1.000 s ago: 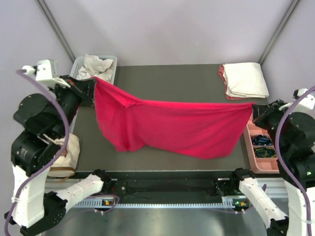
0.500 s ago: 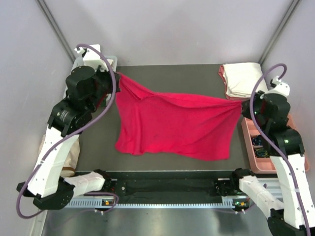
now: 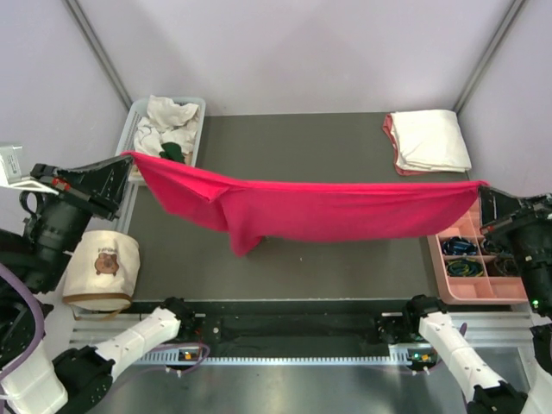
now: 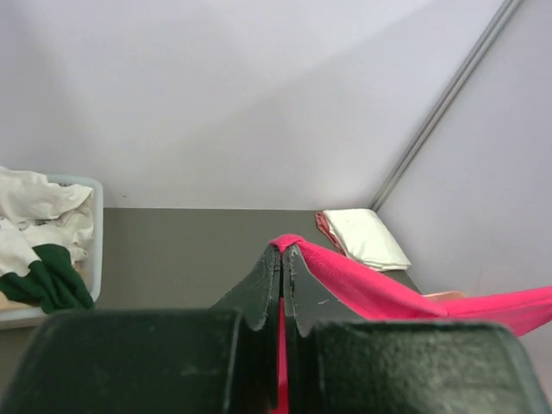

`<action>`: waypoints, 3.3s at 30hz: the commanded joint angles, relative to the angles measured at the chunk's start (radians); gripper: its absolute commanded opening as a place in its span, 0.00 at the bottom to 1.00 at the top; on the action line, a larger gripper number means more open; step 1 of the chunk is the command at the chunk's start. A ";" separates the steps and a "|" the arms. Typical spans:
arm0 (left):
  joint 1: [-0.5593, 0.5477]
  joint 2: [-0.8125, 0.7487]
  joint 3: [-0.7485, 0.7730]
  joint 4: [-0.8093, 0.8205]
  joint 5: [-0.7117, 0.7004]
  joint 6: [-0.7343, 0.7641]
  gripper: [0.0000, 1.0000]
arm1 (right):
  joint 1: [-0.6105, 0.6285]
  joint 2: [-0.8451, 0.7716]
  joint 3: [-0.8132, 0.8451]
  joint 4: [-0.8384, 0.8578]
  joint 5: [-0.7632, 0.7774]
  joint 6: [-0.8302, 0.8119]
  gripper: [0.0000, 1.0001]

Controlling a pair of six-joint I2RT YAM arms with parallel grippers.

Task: Fold and stack the t-shirts
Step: Flatten out the tshirt

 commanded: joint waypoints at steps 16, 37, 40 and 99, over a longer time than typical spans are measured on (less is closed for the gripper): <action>0.096 0.500 -0.101 0.610 -0.102 0.290 0.00 | -0.002 0.372 -0.347 0.548 0.119 -0.002 0.00; 0.259 0.433 -0.350 0.825 0.169 0.111 0.00 | -0.016 0.404 -0.474 0.631 -0.048 -0.036 0.00; 0.259 0.318 -0.657 0.900 0.159 0.053 0.00 | -0.016 0.351 -0.690 0.646 -0.074 0.012 0.00; 0.247 -0.162 -1.477 0.401 -0.019 -0.420 0.00 | -0.014 0.115 -1.205 0.332 -0.027 0.340 0.00</action>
